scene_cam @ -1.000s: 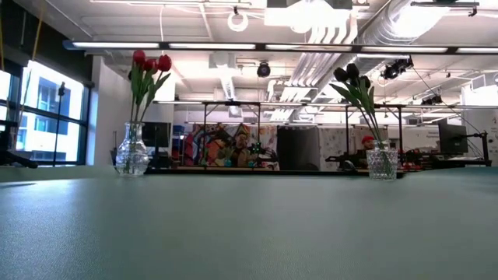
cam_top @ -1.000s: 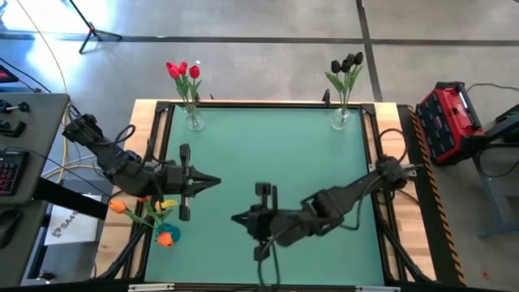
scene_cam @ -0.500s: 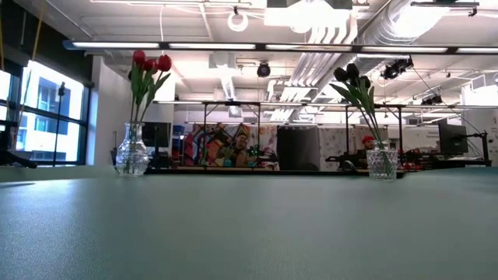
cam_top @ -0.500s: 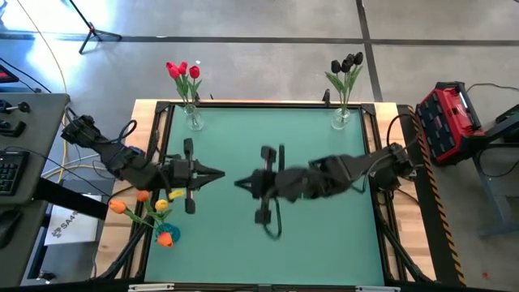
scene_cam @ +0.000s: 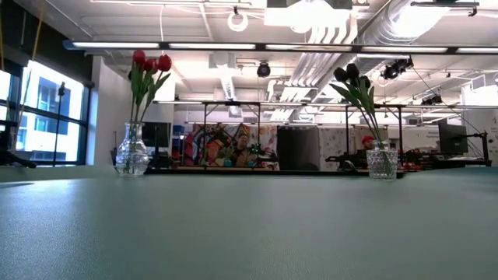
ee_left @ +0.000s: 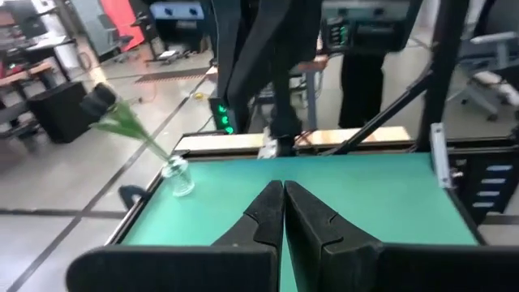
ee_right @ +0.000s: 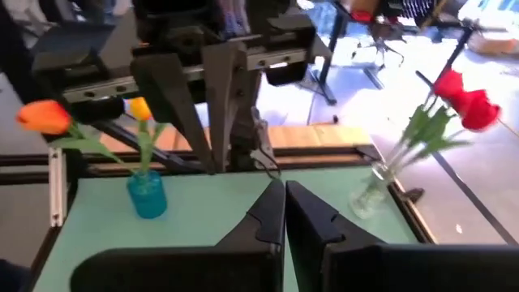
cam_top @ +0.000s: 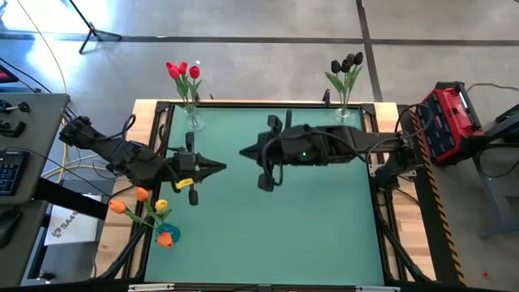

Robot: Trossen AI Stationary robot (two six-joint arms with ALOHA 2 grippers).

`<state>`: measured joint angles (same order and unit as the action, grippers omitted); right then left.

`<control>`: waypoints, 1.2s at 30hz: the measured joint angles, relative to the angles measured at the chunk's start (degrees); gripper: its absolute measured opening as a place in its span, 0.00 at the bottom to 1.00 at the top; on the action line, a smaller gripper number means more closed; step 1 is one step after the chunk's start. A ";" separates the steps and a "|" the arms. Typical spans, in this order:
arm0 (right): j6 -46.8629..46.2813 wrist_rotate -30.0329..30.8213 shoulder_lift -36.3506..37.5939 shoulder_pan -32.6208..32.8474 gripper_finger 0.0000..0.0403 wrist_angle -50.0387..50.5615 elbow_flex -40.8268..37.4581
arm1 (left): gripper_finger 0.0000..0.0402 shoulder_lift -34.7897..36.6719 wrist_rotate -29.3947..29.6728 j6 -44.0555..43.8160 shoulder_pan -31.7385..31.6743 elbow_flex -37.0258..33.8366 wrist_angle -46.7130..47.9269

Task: Sort flowers into vase by color
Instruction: Return to Home Position

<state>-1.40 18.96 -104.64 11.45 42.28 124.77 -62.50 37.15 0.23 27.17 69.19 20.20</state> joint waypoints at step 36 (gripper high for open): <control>-34.31 40.16 17.30 13.84 0.00 32.67 -16.27 | 0.00 11.17 -6.68 -4.06 -7.34 -14.32 -8.26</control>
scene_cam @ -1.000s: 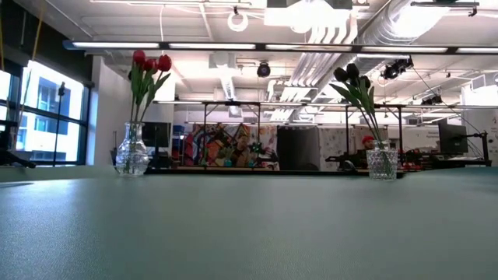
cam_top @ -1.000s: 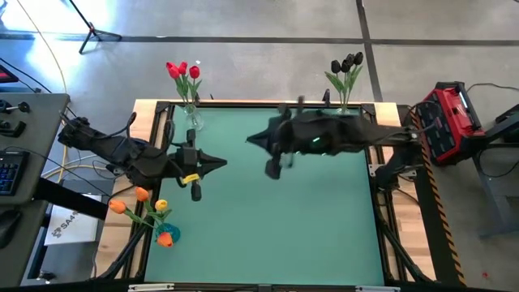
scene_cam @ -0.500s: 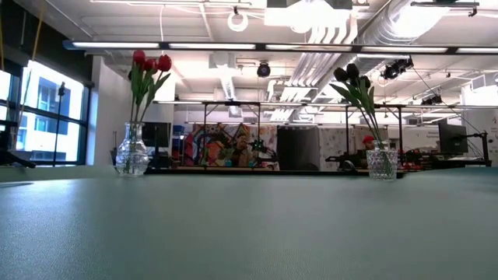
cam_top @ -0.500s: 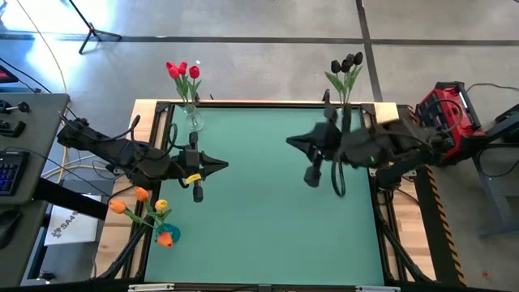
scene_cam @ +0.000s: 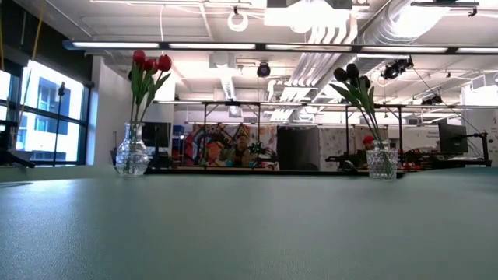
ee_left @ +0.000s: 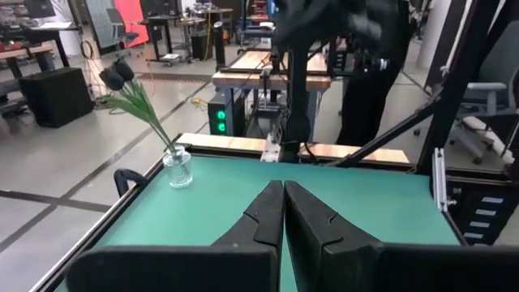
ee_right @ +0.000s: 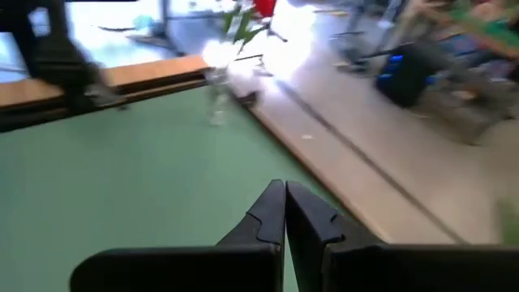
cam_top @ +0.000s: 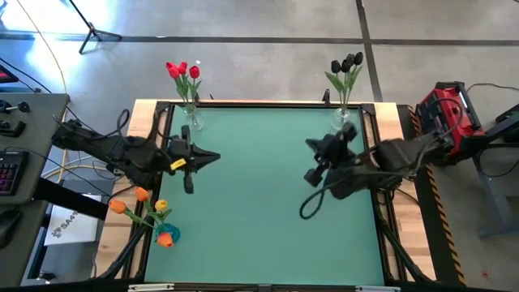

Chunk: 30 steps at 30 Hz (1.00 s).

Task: Sort flowers into vase by color
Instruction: Return to Home Position

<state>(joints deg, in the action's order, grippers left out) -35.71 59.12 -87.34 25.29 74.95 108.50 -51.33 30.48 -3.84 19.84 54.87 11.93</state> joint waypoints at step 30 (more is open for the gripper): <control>23.12 -59.41 28.19 -22.86 0.00 -114.76 -83.69 | 0.00 6.97 -24.38 5.93 -21.77 -11.58 -7.55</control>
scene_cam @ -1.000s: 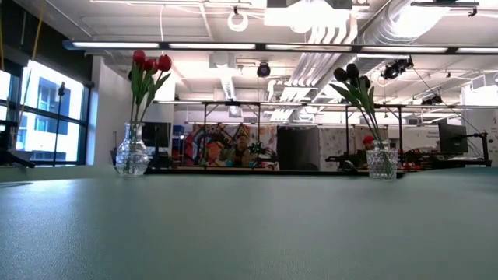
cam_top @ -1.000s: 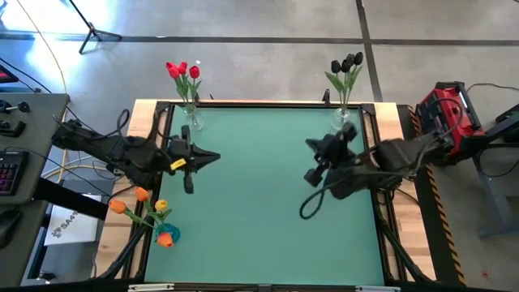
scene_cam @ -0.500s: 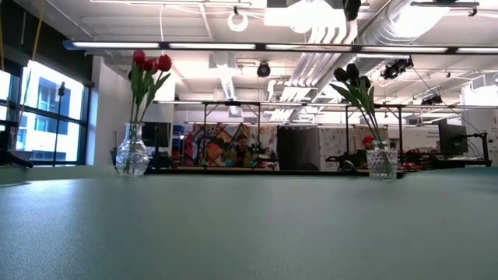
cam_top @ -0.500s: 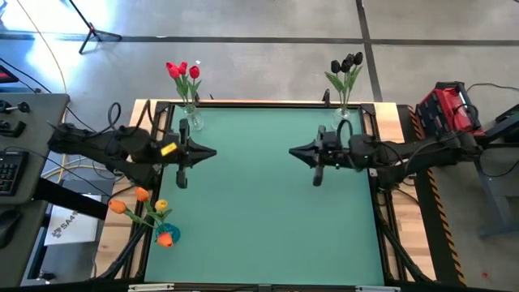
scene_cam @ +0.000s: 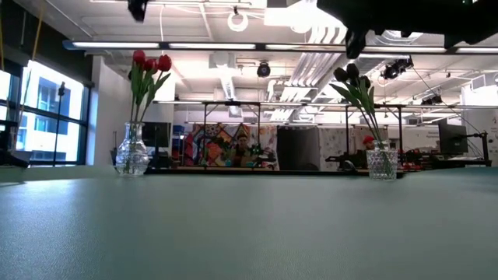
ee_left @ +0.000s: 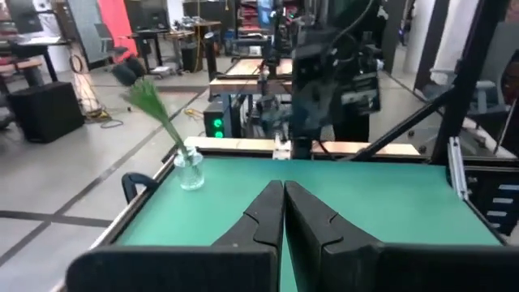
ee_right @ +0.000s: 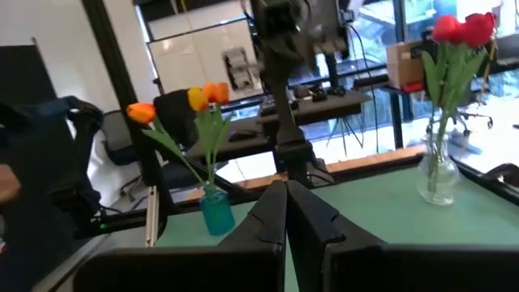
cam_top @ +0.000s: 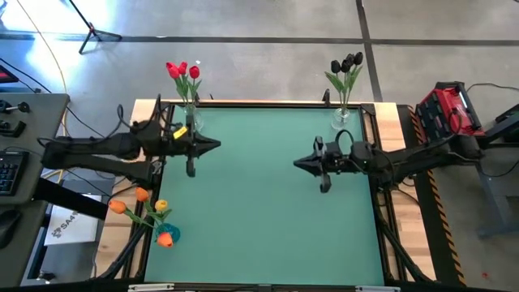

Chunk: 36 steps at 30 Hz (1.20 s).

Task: Sort flowers into vase by color
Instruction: Return to Home Position

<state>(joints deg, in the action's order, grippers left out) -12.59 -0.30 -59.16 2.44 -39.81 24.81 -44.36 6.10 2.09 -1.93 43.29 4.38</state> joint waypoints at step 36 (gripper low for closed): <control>6.47 12.55 -1.48 8.63 0.00 -1.39 -4.62 | 0.00 20.61 0.60 -7.51 0.50 -32.31 -20.51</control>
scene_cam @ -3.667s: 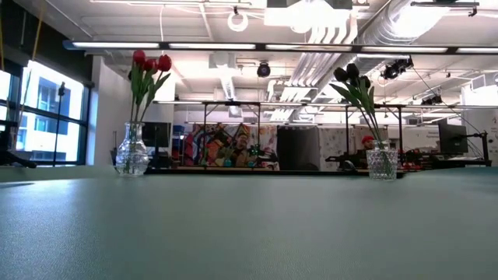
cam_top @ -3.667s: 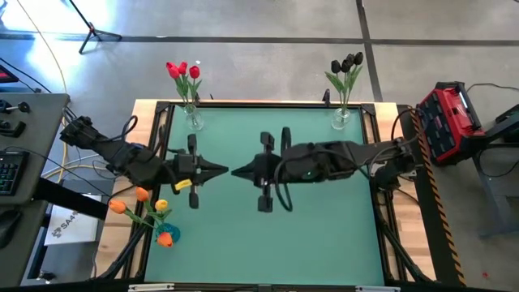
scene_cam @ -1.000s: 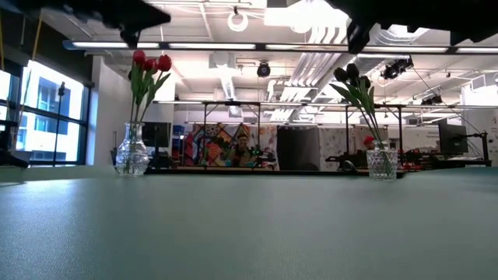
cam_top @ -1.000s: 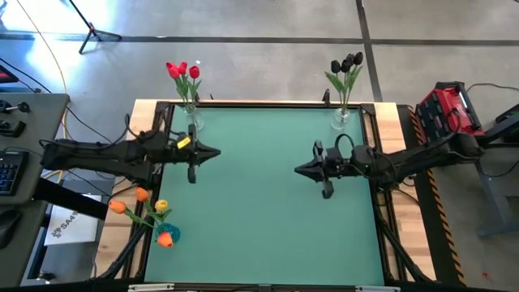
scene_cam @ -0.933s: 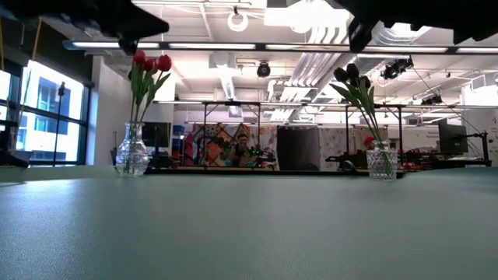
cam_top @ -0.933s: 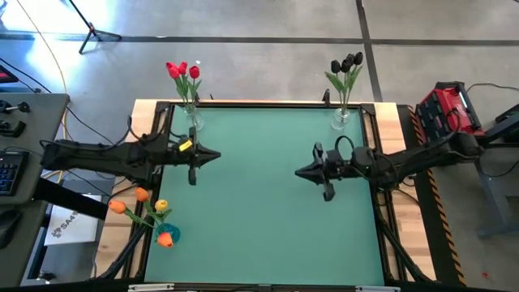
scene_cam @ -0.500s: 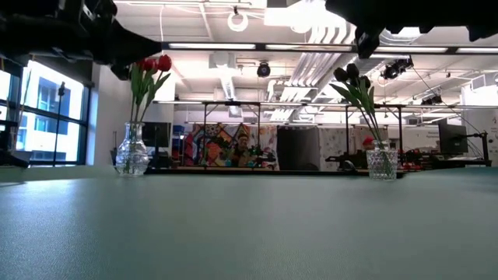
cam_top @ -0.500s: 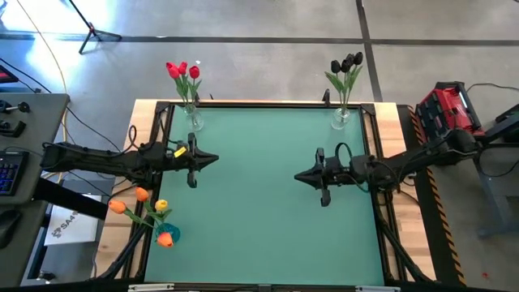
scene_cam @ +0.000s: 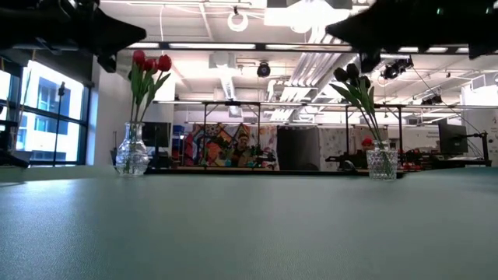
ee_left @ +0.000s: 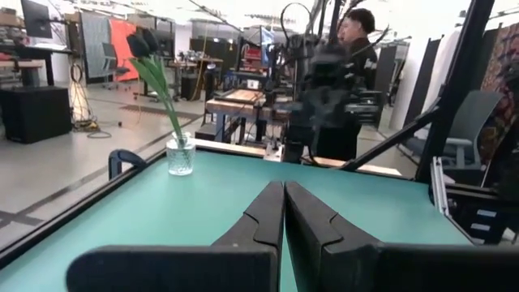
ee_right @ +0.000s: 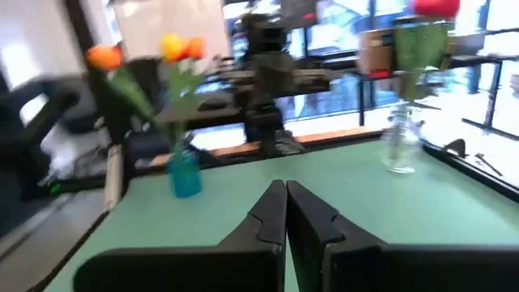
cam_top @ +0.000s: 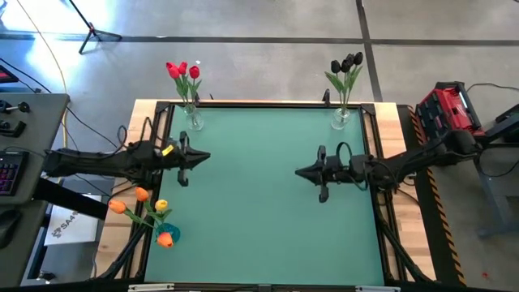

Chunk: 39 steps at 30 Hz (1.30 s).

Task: Sort flowers into vase by color
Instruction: Return to Home Position

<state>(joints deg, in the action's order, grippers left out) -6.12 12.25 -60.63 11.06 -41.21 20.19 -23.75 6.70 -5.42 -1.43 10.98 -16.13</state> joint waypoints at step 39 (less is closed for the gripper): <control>-3.90 -9.05 60.08 -10.66 0.00 40.79 -13.60 | 0.00 23.54 1.98 -1.50 0.02 0.03 25.00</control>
<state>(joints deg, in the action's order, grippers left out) -10.02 3.20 -0.55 0.40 -0.42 6.59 -0.21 8.68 -6.92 -1.41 11.02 8.87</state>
